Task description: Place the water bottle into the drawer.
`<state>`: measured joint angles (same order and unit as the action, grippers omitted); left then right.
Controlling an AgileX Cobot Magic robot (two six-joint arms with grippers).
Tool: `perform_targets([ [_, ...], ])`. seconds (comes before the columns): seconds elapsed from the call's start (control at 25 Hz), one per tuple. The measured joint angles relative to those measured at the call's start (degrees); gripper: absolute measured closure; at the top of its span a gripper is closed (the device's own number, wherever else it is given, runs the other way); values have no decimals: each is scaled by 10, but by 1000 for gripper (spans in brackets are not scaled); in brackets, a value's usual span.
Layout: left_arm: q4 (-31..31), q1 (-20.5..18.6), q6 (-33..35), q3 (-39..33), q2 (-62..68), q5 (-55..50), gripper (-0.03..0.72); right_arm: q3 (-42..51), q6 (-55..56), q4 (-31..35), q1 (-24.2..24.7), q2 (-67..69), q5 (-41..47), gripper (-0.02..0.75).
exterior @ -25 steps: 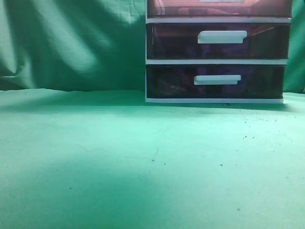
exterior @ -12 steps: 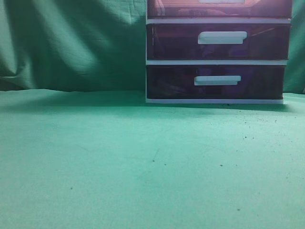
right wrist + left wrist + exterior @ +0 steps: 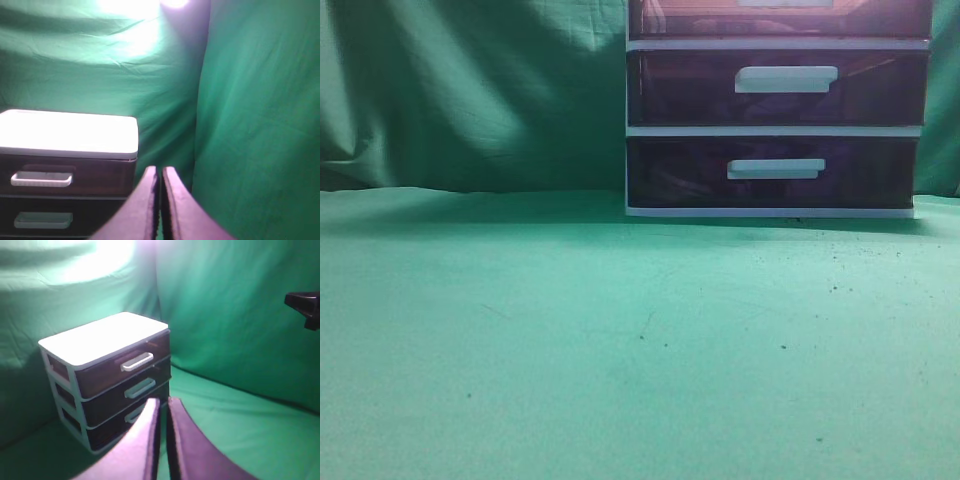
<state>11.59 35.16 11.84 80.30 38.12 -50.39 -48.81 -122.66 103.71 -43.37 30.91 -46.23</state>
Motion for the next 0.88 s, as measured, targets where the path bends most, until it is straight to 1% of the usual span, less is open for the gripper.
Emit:
perform_targets([
  [0.08,1,0,0,-90,-56,63,688,0,0,0,0,-5,0,738],
  [0.16,1,0,0,-165,-109,118,688,0,0,0,0,-5,8,738],
  [0.24,2,0,0,-235,-155,157,688,6,0,0,0,-5,30,738],
  [0.36,3,0,0,-320,-222,197,688,24,0,0,0,-5,83,738],
  [0.52,3,0,-18,-419,-309,228,688,59,0,0,0,-5,158,738],
  [0.68,3,0,-52,-494,-382,252,688,86,1,0,-1,-5,222,738],
  [0.88,-2,0,-105,-569,-391,254,688,110,35,0,-2,-5,273,738],
])
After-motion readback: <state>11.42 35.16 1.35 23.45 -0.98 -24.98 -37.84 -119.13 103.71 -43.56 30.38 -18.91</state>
